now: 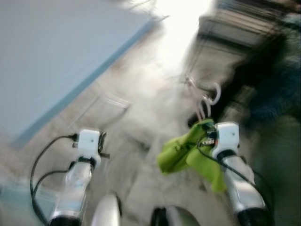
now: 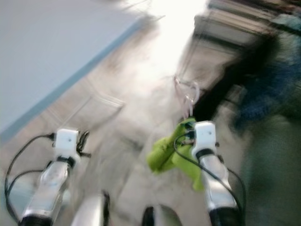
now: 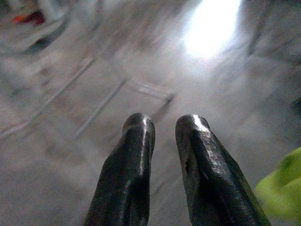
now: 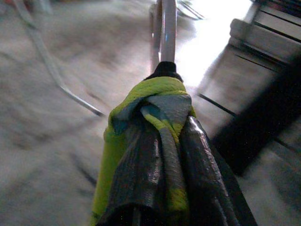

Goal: Hang hanger

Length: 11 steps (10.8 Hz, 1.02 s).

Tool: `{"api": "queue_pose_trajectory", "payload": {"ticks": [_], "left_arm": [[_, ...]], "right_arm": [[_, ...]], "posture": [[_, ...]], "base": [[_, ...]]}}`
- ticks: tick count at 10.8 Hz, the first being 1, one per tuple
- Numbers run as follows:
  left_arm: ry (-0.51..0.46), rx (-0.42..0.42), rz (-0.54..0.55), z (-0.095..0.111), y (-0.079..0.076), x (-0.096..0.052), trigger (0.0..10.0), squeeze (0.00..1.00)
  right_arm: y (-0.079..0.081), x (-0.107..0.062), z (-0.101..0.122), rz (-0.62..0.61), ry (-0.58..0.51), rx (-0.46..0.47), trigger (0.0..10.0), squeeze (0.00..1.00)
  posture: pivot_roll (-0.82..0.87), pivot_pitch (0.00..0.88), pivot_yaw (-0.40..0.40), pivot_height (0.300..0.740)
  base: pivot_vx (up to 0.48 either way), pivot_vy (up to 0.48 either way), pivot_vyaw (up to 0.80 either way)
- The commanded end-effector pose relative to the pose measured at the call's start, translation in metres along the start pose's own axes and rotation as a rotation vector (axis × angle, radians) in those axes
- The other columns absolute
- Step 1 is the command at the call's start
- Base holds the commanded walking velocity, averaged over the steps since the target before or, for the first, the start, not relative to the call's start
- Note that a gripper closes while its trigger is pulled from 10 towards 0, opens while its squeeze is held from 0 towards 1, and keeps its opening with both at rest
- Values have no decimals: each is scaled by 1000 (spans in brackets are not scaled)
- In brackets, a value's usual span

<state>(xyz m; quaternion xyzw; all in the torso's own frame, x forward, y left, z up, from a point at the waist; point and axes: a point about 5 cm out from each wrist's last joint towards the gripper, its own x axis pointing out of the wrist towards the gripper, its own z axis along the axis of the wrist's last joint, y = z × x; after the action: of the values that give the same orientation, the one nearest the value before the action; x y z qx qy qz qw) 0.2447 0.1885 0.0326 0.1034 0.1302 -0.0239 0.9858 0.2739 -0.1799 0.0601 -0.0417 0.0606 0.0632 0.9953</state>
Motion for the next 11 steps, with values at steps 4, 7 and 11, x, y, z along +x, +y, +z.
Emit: {"api": "queue_pose_trajectory", "payload": {"ticks": [4,7,11], "left_arm": [[52,99,10,-9,12,3,10000,0],[-175,288,-108,44,-5,25,10000,0],[-335,-23,68,65,-1,0,10000,0]], "right_arm": [[-11,-2,0,-69,8,15,10000,0],[-4,8,9,-65,-23,20,10000,0],[-6,-8,0,-97,-7,55,10000,0]], "posture": [[97,225,-100,740],[108,220,-82,740],[90,231,-73,740]], "base": [[0,0,800],[0,0,715],[0,0,275]]}}
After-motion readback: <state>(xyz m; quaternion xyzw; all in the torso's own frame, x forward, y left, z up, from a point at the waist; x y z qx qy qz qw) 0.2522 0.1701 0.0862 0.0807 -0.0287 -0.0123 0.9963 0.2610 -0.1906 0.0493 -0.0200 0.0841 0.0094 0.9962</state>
